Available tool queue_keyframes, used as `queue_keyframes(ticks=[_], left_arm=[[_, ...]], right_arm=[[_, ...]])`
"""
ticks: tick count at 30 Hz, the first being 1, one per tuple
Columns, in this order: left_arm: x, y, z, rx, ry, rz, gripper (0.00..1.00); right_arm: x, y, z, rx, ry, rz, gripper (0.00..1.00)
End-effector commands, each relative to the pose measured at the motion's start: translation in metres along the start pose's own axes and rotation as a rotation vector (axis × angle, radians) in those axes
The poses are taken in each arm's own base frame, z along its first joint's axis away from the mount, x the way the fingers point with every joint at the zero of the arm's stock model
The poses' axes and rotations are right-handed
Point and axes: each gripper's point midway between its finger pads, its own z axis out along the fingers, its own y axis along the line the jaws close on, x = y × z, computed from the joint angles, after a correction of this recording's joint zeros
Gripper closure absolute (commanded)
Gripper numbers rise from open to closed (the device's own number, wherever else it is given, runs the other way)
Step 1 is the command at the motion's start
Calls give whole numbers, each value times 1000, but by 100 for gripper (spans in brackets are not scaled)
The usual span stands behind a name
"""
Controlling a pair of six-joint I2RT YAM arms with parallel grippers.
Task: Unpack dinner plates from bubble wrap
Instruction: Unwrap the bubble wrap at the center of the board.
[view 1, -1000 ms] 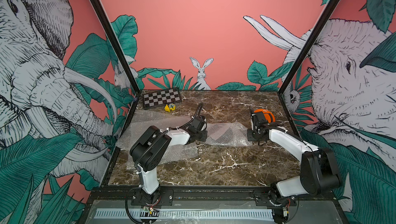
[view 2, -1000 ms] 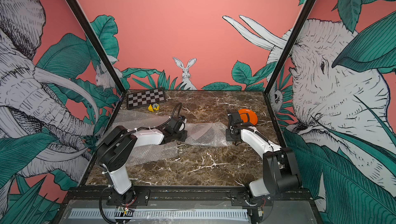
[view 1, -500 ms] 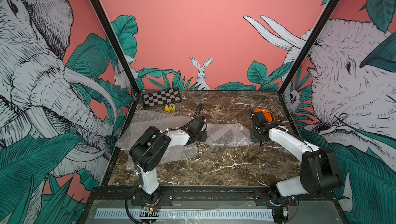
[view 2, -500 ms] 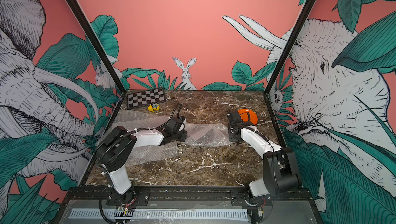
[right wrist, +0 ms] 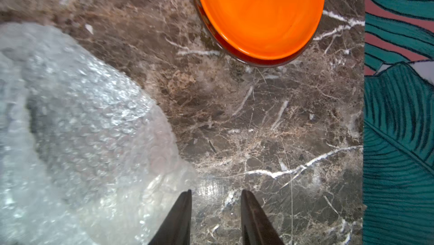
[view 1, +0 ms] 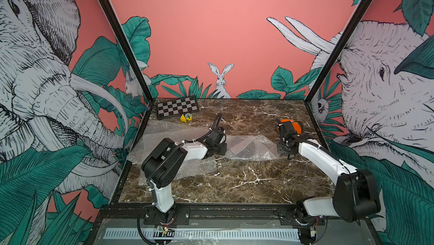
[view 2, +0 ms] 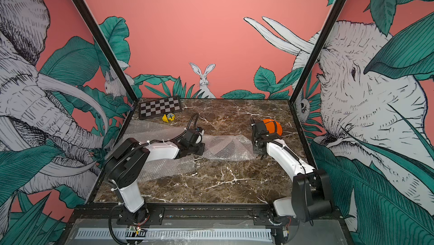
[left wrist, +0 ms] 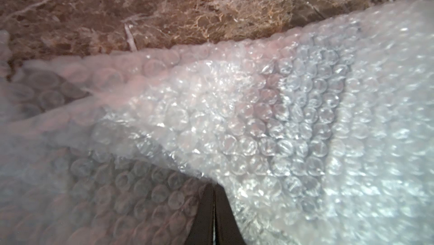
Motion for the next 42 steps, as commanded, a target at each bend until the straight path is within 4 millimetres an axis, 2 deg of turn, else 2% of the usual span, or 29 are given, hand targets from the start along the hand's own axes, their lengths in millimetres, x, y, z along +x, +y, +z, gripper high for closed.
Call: queue_keyframes(ticks=[1,5,7,9,14,18,22,27,35,39,42], left_arm=[[24,8,-6,-15,80,-25,92],[25,8,-7,-14,83,-24,91],[27,8,-8,-16,85,-24,92],[28,8,-8,-14,87,-26,91],[30,5,-10,1,101,-17,92],[34,3,-14,17,115,-15,92],[40,0,-17,42,137,-11,92],[52,-2,-19,62,168,-18,92],[59,-11,-27,126,174,-21,92],[53,-10,-37,113,160,-5,89],[43,-7,-49,84,136,26,86]], right_arm=[[-12,15,-12,-109,-58,3,62],[-16,43,-17,-275,-87,-16,61],[-13,56,-14,-342,-67,-19,61],[-7,61,-4,-347,-25,-21,61],[13,52,24,-251,99,-32,66],[22,50,40,-214,158,-42,71],[22,49,52,-185,178,-52,77],[19,54,67,-180,209,-70,79],[11,56,75,-163,212,-98,79],[6,55,72,-167,195,-92,78],[1,51,63,-160,163,-85,73]])
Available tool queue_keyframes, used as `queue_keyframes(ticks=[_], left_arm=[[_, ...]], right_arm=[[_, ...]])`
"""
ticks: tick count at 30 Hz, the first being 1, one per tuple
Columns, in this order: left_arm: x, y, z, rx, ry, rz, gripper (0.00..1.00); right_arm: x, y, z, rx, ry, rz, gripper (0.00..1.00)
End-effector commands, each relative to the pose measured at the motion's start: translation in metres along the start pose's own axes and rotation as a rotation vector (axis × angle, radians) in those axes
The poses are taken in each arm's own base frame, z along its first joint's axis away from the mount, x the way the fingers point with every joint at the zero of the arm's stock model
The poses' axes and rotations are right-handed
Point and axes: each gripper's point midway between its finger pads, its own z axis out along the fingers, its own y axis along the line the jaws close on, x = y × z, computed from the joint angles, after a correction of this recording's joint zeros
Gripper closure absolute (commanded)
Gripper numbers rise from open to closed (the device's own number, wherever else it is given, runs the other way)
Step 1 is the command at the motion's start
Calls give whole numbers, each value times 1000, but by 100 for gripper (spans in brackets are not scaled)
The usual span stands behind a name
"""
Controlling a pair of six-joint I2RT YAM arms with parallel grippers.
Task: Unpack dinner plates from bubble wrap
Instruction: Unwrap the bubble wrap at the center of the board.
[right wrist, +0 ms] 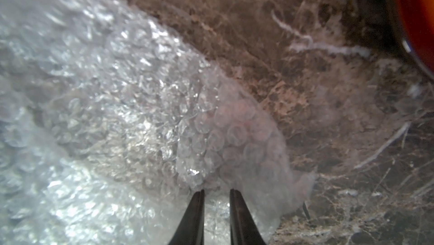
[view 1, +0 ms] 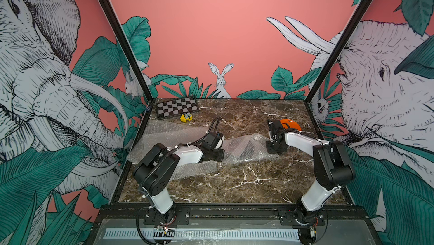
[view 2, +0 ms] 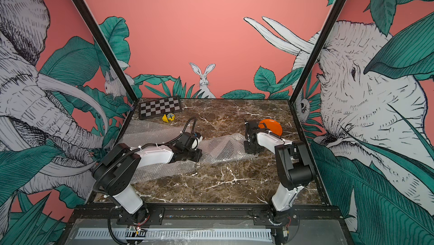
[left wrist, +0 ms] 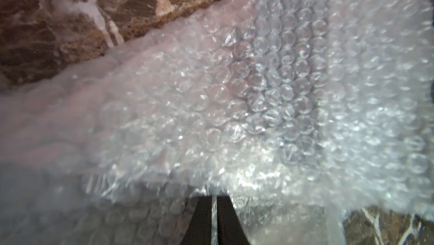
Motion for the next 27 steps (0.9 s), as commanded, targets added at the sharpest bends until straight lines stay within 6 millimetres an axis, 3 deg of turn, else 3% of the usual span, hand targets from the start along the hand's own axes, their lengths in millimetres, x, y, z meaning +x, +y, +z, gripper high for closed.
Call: queue_keyframes(ticks=[1,8,13,16,20,27], left_arm=[[0,5,-22,-46,5,30,84],[-25,11,-61,-147,-70,163,66],[-43,-8,-79,-95,-123,316,62],[-49,-19,-82,-73,-141,400,58],[-46,-52,-80,-47,-135,561,54],[-41,-90,-69,-4,-113,735,50]], right_arm=[[-8,-6,-17,19,-54,3,72],[-13,-7,-46,-10,-178,33,71],[-17,-2,-66,-63,-277,51,69],[-17,3,-74,-102,-307,52,69],[-18,9,-83,-146,-341,52,69],[-17,11,-87,-167,-356,54,69]])
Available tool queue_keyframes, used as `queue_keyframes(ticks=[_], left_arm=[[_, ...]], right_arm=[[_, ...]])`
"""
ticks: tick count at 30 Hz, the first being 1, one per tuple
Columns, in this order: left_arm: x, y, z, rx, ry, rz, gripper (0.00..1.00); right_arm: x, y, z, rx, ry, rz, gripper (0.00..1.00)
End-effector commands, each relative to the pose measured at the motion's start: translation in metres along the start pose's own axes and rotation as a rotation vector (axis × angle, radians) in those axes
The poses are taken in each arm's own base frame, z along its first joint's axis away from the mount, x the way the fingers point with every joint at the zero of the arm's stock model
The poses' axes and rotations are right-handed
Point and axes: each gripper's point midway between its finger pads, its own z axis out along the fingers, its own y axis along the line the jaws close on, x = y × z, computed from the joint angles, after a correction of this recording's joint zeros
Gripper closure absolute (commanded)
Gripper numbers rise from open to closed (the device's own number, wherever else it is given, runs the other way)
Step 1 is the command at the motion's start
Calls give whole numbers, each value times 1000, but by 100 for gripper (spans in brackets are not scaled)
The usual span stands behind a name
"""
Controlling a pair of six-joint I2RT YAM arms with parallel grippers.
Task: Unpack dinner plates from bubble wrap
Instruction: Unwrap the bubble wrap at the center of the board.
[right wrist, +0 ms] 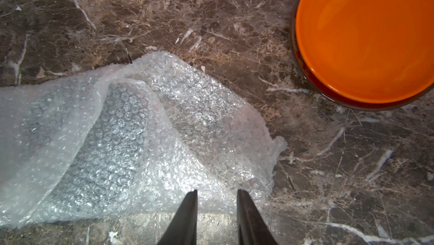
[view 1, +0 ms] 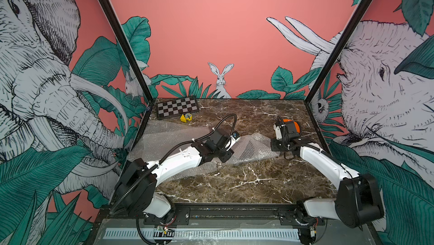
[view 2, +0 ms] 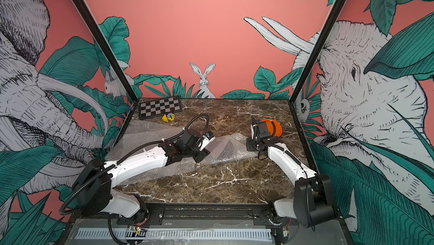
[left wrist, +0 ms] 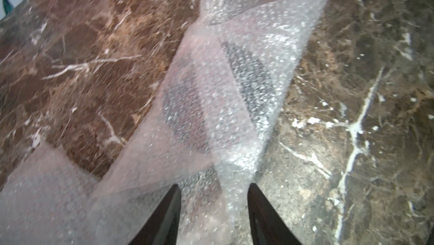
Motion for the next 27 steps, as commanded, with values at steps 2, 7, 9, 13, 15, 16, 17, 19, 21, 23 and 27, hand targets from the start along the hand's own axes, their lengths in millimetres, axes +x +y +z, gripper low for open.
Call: queue_keyframes(ticks=[2,7,9,13,15,16,17,19,21,23,27], left_arm=[[-2,-11,6,25,30,117,50],[-5,-23,18,58,48,163,50],[-5,-28,24,72,59,180,50],[-5,-34,35,83,78,200,50],[-6,-37,40,94,85,206,49],[-6,-38,42,96,87,207,49],[-5,-39,44,99,92,209,49],[-5,-39,49,93,101,209,49],[-3,-38,55,85,119,206,48],[1,-34,60,65,145,197,48],[4,-32,68,54,166,188,48]], right_arm=[[-3,2,-4,-16,-24,13,69],[-4,1,-4,-15,-30,16,69],[-5,2,-4,-16,-30,16,69],[-4,1,-5,-9,-28,15,68],[-4,0,-5,-7,-30,15,68],[-4,0,-5,-6,-28,14,68],[-3,0,-5,-5,-26,14,68],[-3,0,-5,-5,-24,14,67],[-3,0,-5,-5,-24,10,67],[-3,-1,-5,-2,-24,10,67],[-3,-1,-5,-1,-25,11,67]])
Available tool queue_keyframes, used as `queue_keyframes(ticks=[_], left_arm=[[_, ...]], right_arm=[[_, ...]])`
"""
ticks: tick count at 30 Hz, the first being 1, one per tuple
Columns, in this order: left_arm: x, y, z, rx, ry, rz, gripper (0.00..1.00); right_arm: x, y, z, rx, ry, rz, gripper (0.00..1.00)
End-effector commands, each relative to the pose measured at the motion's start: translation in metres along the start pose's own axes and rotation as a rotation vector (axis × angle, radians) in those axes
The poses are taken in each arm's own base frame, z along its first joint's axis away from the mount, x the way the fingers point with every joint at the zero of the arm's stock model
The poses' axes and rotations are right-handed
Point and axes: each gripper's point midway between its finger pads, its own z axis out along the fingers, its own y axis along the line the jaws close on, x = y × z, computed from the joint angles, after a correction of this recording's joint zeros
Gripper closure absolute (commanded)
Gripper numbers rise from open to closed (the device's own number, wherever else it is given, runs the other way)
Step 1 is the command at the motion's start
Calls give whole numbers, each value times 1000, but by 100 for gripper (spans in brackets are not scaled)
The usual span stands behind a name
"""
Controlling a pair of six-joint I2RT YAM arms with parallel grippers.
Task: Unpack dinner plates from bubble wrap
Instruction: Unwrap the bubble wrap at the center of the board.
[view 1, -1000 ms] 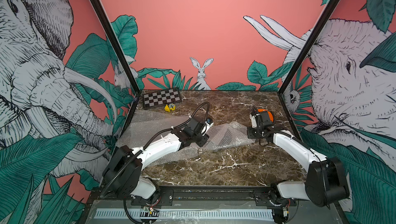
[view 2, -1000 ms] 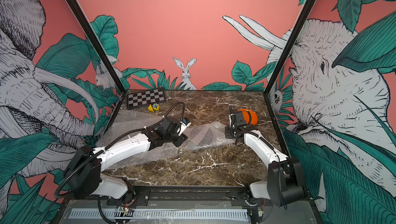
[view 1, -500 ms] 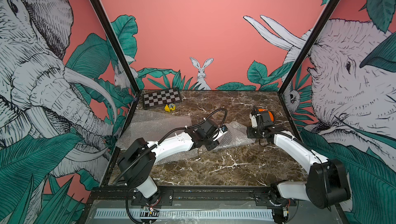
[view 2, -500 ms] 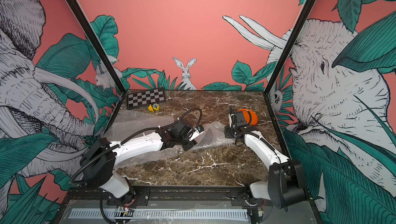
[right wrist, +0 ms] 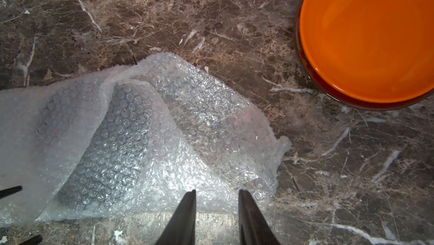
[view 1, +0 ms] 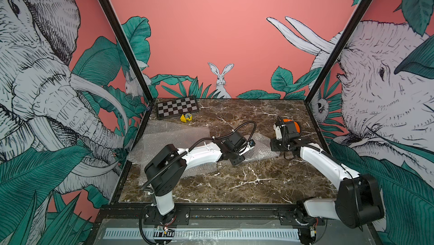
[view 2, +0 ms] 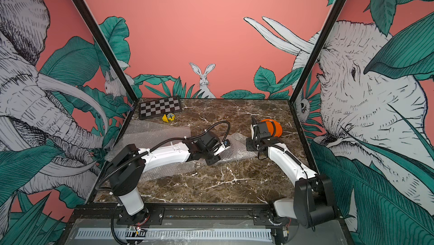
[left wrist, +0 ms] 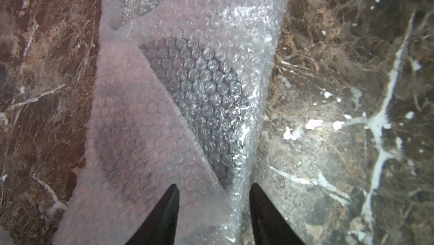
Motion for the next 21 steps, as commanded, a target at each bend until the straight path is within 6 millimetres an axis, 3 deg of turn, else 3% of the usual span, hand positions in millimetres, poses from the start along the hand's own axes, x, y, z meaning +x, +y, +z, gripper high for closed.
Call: queue_keyframes(ticks=[1,7,11,15,21], left_arm=[[-3,1,0,-13,13,5,48],[0,4,9,-30,31,-5,57],[0,5,8,-32,34,-14,83],[-7,8,-2,-46,2,-33,100],[-26,12,-20,-58,-79,-96,100]], right_arm=[[-3,-2,-5,6,-25,3,67],[-1,-3,-3,7,-19,3,66],[-1,-2,-3,4,-18,2,66],[0,-1,-2,0,-15,4,66],[0,3,0,-22,-4,7,65]])
